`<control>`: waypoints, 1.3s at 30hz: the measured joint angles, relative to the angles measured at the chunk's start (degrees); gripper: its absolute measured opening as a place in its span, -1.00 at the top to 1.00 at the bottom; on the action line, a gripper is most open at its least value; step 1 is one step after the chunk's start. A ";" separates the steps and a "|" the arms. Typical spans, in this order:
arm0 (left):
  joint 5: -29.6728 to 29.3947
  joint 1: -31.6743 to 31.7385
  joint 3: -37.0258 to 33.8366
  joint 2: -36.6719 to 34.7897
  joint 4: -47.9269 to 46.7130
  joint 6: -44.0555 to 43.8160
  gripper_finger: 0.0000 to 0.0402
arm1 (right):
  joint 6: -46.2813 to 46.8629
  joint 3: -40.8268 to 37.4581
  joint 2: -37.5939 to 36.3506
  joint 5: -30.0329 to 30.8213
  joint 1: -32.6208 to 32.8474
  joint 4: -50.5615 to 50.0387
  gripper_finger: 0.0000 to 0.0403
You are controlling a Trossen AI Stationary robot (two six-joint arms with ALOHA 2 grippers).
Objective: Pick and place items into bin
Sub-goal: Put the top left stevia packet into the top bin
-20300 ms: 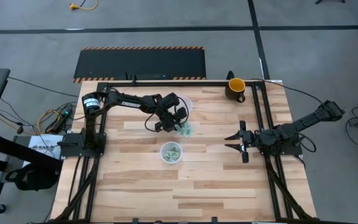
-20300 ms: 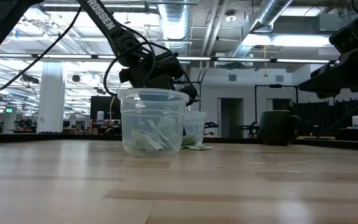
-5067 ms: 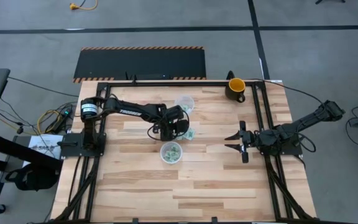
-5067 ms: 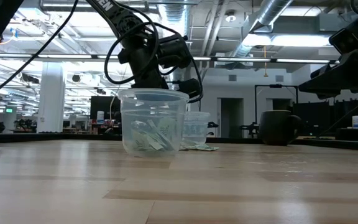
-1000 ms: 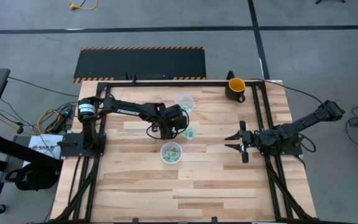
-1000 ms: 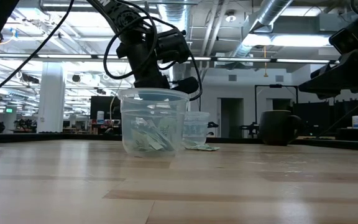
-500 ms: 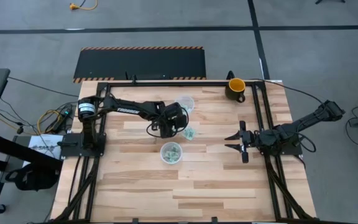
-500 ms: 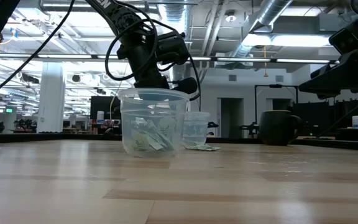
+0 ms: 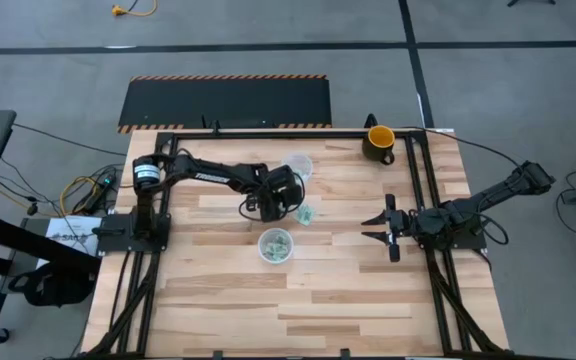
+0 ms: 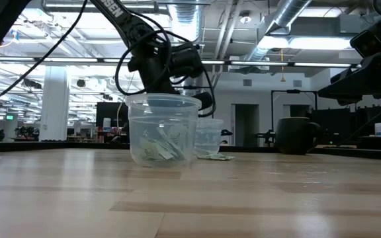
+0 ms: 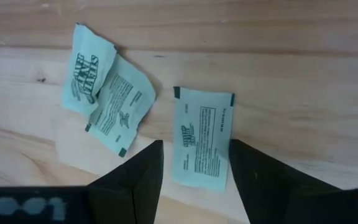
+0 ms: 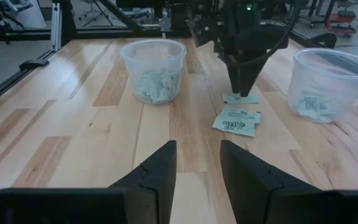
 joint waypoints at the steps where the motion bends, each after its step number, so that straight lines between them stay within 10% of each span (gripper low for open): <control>1: 0.55 0.25 0.00 0.00 -0.05 -0.35 0.12 | 0.00 0.00 0.00 -0.02 0.00 -0.01 0.41; 14: 0.88 0.75 0.68 2.04 -3.28 -1.71 0.16 | -0.02 0.00 0.00 -0.02 -0.01 0.00 0.41; 39: 4.62 0.81 0.59 2.53 -7.58 -2.80 0.97 | 0.00 0.00 0.00 -0.02 -0.02 -0.01 0.41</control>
